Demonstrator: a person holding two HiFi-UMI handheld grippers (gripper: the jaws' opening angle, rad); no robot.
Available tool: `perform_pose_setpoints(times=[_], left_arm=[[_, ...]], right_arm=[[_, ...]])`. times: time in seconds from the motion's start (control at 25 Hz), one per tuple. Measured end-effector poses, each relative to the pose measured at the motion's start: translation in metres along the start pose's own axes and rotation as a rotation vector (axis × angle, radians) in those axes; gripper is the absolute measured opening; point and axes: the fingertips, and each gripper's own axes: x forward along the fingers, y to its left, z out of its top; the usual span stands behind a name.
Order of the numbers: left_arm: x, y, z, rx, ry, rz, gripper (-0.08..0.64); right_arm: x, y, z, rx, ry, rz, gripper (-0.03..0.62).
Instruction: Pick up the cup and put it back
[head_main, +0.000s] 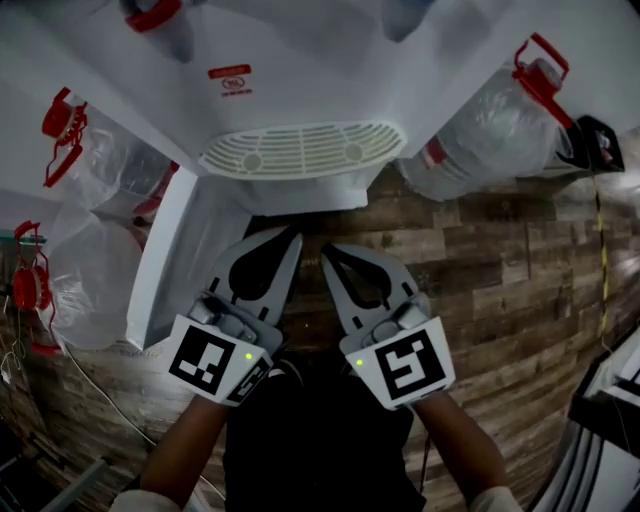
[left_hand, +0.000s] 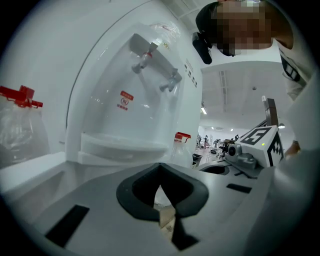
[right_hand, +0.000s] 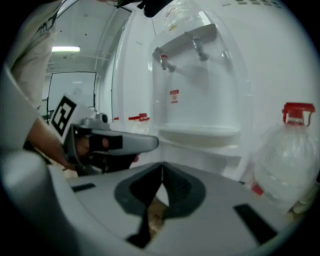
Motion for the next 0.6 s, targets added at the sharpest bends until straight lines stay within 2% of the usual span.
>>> perform_pose_setpoints(times=[0.16,0.36,0.6], left_arm=[[0.006,0.016,-0.039,-0.022,-0.013,0.002,0.008],[0.011,0.034,-0.080,0.024,-0.022,0.011,0.008],[0.020,0.050,-0.114,0.038,-0.054,0.036,0.008]], right_arm=[[0.022,-0.003,-0.036,-0.024,-0.012,0.019,0.023],[0.046,-0.008,-0.074,-0.026,-0.028,0.029,0.023],[0.070,-0.015,-0.108,-0.046,-0.040,0.038,0.023]])
